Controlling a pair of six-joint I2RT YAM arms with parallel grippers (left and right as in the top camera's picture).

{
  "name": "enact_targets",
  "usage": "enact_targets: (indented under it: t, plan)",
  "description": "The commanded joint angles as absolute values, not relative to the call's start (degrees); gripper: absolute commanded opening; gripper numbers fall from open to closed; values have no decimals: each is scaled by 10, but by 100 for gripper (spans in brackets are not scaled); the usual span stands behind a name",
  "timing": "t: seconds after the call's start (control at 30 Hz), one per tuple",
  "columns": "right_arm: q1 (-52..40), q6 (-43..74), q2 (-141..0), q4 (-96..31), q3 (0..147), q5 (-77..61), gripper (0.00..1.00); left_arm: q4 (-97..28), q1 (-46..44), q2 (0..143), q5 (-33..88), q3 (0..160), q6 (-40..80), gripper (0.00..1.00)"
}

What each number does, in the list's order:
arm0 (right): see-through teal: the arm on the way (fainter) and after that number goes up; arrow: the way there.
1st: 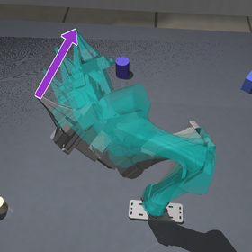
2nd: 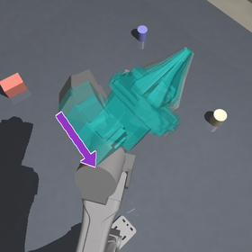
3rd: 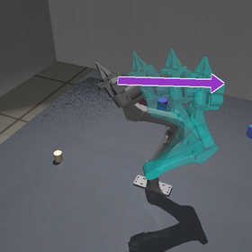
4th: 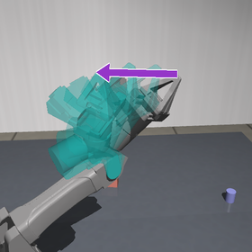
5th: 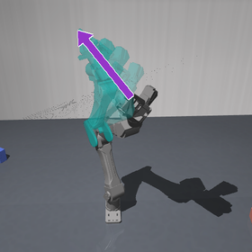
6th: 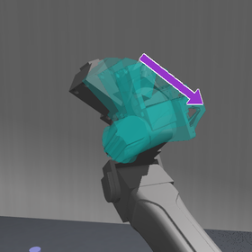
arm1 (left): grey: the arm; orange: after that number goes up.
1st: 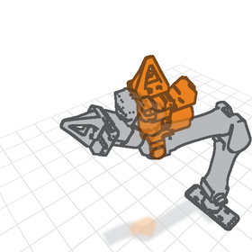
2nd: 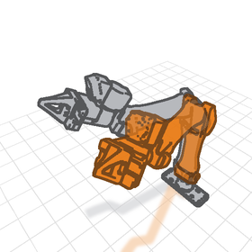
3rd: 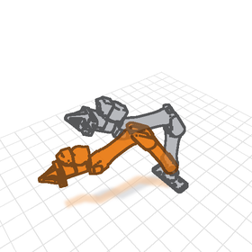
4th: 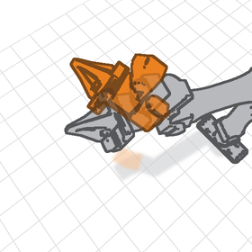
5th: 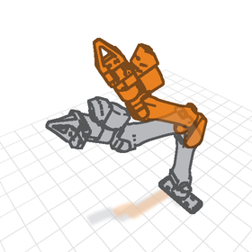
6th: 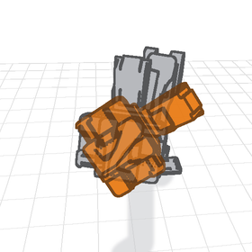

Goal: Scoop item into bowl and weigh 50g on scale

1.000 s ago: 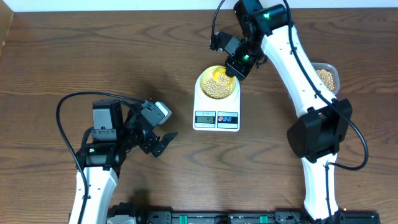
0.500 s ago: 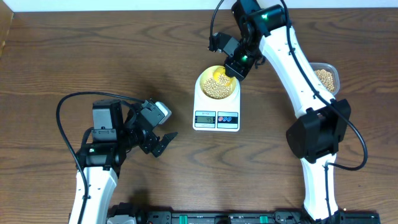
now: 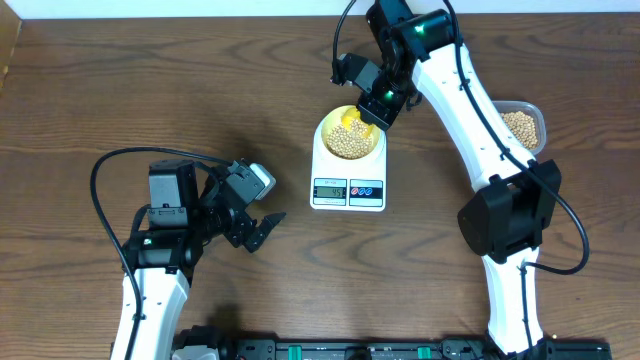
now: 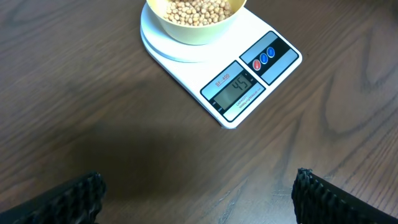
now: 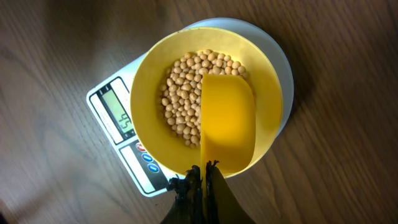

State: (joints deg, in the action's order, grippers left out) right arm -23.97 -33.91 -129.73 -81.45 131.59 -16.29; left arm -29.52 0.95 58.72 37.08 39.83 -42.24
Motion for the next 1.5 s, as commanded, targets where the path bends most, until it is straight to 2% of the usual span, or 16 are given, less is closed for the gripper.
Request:
enact_targets:
  t: [0.0, 0.2, 0.6, 1.47]
  plan:
    - [-240, -341, -1300, -814, 1332, -193, 1, -295, 8, 587, 368, 401, -428, 98]
    - [-200, -337, -1300, -819, 1332, -285, 1, -295, 8, 587, 368, 401, -428, 98]
    - [-151, -333, -1299, -822, 1332, -380, 1, -295, 8, 587, 368, 401, -428, 97]
    - [-121, -340, -1299, -832, 1332, -415, 1, -295, 8, 587, 368, 401, -428, 98]
